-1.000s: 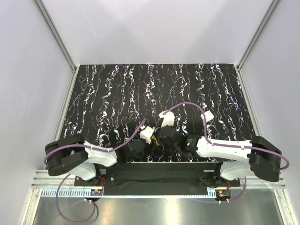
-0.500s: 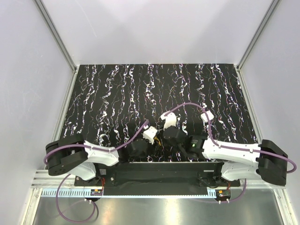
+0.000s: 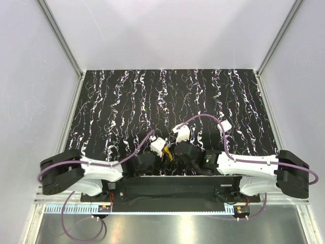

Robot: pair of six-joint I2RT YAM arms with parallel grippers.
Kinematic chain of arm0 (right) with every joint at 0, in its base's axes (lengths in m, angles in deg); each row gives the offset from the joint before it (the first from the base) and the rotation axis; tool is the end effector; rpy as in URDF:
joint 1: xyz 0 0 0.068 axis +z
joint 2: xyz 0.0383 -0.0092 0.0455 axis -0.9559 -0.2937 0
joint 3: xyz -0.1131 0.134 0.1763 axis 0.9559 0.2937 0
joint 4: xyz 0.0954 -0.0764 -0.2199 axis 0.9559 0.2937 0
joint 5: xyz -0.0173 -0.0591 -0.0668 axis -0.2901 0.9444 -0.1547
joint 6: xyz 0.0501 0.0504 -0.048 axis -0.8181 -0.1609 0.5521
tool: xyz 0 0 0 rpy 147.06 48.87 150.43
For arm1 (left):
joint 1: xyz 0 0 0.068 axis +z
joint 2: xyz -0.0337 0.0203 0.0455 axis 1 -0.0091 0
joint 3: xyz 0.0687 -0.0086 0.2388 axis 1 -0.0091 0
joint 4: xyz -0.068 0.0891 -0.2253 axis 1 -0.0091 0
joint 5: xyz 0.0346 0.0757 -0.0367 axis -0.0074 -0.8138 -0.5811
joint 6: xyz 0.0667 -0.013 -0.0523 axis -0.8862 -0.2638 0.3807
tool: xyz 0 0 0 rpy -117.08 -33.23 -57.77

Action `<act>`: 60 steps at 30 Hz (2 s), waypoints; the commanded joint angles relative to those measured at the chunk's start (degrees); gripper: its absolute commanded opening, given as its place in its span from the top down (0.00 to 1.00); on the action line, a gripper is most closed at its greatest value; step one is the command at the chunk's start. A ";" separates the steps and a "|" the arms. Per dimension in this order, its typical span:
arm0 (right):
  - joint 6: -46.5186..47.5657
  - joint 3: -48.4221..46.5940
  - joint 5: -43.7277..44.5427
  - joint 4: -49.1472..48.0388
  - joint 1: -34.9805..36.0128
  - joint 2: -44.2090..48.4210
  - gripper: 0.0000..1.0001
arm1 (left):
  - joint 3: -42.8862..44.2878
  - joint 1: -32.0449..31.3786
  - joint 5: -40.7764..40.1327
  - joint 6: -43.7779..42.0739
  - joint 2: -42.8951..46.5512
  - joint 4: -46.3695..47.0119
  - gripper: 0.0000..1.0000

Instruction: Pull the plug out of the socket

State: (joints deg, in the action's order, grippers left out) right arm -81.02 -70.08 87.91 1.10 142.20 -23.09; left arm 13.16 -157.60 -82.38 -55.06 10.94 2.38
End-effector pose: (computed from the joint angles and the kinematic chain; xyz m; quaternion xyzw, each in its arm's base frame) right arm 0.1376 0.2509 0.1832 -0.1892 0.8420 0.1673 0.4767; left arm 0.1240 -0.2386 0.1089 0.2596 0.8079 -0.2451 0.4688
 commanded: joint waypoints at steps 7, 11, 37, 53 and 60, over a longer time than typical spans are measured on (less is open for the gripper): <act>-1.28 -2.76 -0.15 1.87 -0.37 -1.61 1.00 | -2.77 1.32 -1.79 3.85 18.51 -6.39 0.31; -0.49 -2.67 -0.50 1.87 -0.55 -1.18 1.00 | -1.55 3.07 0.65 8.58 23.35 -13.59 0.31; 12.17 3.47 -8.50 -7.35 -2.21 8.22 1.00 | -2.24 32.08 45.76 30.31 6.74 3.69 0.12; 15.86 8.75 -13.86 -9.91 -2.83 21.15 1.00 | -9.36 33.22 55.25 39.44 -4.06 32.97 0.02; 16.13 8.75 -15.18 -9.91 -2.74 20.54 1.00 | -10.59 33.22 56.92 45.25 -11.00 48.52 0.02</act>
State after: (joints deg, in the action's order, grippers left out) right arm -65.97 -60.72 73.79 -3.75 139.86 -3.01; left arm 3.30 -124.66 -27.63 -12.52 2.35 37.55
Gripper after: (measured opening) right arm 0.360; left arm 0.980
